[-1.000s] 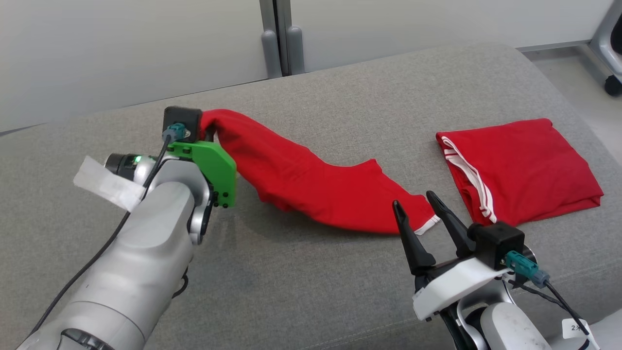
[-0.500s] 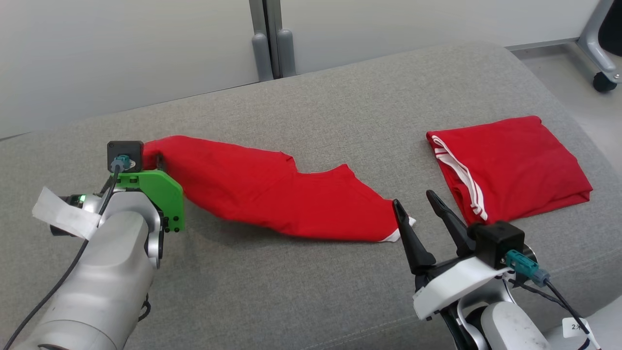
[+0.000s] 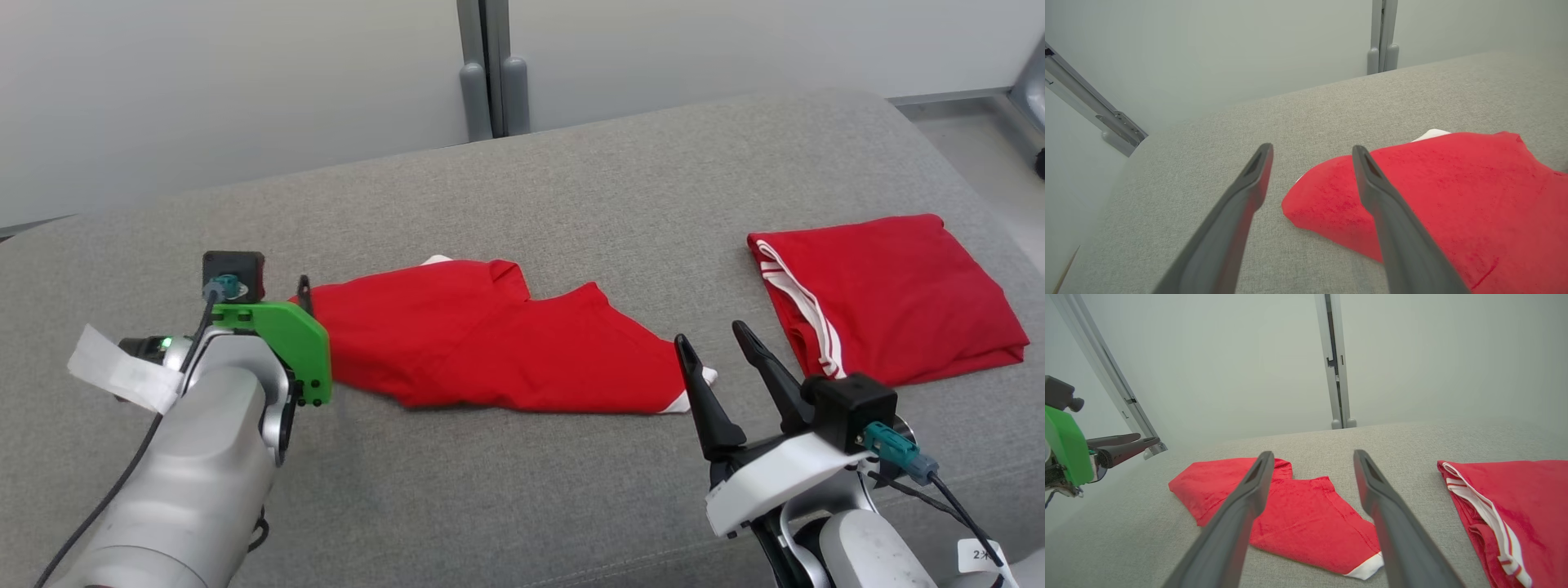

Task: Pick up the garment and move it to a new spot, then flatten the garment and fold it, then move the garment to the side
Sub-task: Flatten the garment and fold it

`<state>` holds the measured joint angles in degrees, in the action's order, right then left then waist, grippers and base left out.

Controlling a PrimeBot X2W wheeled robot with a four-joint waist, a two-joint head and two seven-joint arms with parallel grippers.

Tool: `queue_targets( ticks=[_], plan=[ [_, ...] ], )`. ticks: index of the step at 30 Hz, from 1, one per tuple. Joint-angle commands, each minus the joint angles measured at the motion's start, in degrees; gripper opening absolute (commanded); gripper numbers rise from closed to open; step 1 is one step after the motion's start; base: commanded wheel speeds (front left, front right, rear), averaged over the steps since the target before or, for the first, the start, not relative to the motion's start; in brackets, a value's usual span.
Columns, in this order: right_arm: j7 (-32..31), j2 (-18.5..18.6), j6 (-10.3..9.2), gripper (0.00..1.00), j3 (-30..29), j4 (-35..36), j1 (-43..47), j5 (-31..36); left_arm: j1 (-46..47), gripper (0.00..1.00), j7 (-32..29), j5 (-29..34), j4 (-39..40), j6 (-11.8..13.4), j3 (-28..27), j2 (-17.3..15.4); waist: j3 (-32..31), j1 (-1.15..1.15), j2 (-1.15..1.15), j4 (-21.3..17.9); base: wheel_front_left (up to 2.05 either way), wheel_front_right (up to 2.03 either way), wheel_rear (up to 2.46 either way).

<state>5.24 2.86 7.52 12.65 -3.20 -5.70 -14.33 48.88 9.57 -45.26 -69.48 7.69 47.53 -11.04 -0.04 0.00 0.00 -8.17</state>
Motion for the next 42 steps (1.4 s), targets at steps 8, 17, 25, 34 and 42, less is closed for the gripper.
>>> queue_targets(
  ticks=[8,17,25,34,42],
  plan=[
    [0.04,0.09,-0.06,1.0,-0.39,0.6,1.48,-0.04,-2.99,1.0,-0.43,0.34,2.76,-4.59,2.16,3.05,-0.71,0.0,0.0,2.38,0.0,0.0,0.0],
    [-0.2,0.09,-0.06,1.0,0.07,0.77,1.25,-0.18,-4.22,1.0,-2.53,4.33,7.6,-6.86,8.32,6.27,-0.32,0.0,0.0,1.26,0.0,0.0,0.0],
    [-0.36,0.09,-0.06,1.0,0.48,0.73,0.57,0.24,-5.45,1.0,-4.32,5.27,9.65,-6.09,11.29,7.53,0.46,0.0,0.0,-2.11,0.0,0.0,0.0],
    [-0.44,0.09,-0.06,1.0,0.28,1.14,-0.09,0.78,-8.31,1.0,-5.88,6.83,9.74,-6.52,15.63,7.91,2.05,0.0,0.0,-6.93,0.0,0.0,0.0],
    [-0.07,0.08,-0.06,1.0,0.45,1.39,-0.5,0.7,-8.75,1.0,-5.78,8.24,7.99,-6.76,18.3,7.99,3.46,0.0,0.0,-8.54,0.0,0.0,0.0]
  ],
)
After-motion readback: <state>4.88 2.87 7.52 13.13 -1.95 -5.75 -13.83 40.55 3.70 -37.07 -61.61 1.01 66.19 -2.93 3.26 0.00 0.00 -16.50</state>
